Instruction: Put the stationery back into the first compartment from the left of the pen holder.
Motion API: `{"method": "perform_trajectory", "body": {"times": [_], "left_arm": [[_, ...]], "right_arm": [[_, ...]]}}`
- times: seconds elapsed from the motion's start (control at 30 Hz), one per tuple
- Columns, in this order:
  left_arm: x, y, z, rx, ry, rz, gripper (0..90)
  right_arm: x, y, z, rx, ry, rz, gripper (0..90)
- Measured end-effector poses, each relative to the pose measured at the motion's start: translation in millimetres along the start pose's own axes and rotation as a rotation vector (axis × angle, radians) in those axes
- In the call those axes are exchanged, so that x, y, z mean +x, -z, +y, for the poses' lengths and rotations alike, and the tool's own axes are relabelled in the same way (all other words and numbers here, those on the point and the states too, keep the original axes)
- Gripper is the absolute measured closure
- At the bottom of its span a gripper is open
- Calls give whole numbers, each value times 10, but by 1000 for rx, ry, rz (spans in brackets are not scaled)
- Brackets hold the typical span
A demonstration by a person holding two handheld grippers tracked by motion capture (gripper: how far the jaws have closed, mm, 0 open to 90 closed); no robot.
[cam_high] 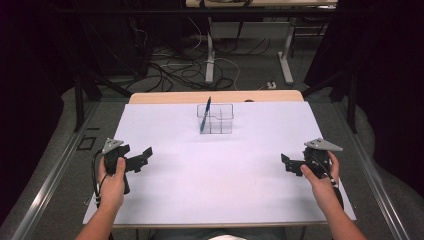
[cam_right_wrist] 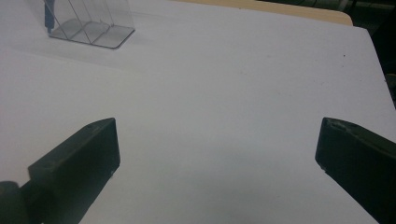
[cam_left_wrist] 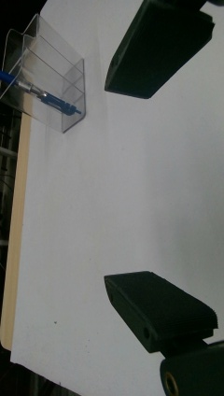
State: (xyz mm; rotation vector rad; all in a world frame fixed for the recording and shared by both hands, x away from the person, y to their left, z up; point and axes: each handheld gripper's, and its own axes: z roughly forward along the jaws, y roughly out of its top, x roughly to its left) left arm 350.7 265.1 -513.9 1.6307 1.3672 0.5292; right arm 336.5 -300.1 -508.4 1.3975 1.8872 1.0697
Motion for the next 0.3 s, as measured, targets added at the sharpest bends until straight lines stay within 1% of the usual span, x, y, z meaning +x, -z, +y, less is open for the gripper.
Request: {"method": "perform_trajectory", "body": {"times": [0.07, 0.3], "left_arm": [[13, -5, -12, -6, 17, -3, 78], [29, -5, -29, -5, 16, 1, 78]], "right_arm": [[-3, 2, -1, 3, 1, -2, 0], [-7, -18, -13, 9, -2, -5, 0]]}}
